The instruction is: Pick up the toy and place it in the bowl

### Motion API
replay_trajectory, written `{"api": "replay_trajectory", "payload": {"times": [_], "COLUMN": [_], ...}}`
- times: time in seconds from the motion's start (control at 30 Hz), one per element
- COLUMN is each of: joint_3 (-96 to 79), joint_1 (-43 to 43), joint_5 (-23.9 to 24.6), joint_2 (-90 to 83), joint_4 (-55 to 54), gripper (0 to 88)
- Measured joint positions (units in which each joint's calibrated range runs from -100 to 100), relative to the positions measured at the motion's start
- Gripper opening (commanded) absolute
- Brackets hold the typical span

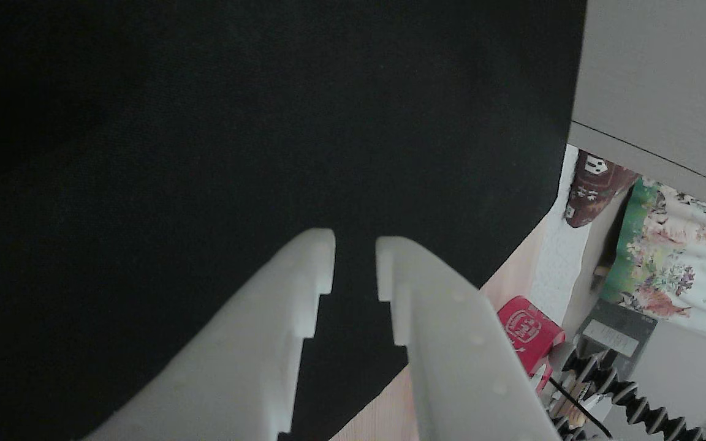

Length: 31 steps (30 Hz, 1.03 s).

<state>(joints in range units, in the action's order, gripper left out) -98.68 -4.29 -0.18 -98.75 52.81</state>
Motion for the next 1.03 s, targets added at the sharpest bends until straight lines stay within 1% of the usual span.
{"api": "replay_trajectory", "payload": {"times": [1.03], "joint_3": [0.00], "joint_1": [0.00], "joint_5": [0.00], "joint_2": [0.00], "joint_4": [0.08], "gripper": [2.5]}}
